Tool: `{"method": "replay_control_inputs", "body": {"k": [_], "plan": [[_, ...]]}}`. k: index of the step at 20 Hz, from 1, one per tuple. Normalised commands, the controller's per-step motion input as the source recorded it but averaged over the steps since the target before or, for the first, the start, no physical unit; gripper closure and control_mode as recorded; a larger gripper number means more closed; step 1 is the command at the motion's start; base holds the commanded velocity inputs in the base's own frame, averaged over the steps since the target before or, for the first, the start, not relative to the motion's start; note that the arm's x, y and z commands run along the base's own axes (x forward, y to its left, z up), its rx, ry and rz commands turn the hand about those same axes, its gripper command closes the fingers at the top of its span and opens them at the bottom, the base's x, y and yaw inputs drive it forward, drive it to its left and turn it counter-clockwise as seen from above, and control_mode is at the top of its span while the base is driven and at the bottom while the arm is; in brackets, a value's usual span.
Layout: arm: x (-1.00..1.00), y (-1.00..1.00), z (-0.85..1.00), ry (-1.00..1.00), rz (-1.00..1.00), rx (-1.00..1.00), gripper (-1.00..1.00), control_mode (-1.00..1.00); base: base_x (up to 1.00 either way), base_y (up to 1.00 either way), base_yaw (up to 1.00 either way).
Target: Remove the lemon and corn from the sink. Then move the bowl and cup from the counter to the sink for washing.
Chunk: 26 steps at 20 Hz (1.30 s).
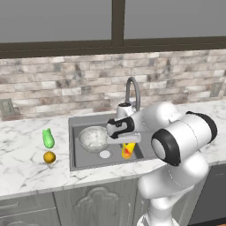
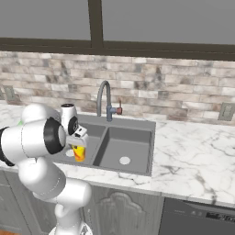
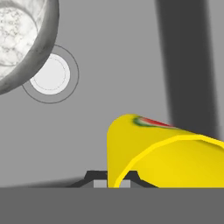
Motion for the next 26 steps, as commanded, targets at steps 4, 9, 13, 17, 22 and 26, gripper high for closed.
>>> {"method": "replay_control_inputs", "body": {"k": [4, 9, 13, 17, 22, 26], "plan": [[0.04, 0.0, -0.1, 0.0, 0.0, 0.0, 1.0, -1.0, 0.0, 0.0, 0.0], [0.04, 0.0, -0.1, 0.0, 0.0, 0.0, 1.0, -1.0, 0.0, 0.0, 0.0], [0.03, 0.0, -0.1, 0.0, 0.01, 0.0, 1.0, -1.0, 0.0, 0.0, 0.0], [0.02, 0.0, -0.1, -0.01, 0.0, 0.0, 1.0, -1.0, 0.0, 0.0, 0.0], [0.0, 0.0, -0.11, -0.01, 0.01, 0.0, 1.0, -1.0, 0.0, 0.0, 0.0], [0.0, 0.0, -0.12, -0.01, 0.0, 0.0, 1.0, -1.0, 0.0, 0.0, 0.0]]}}
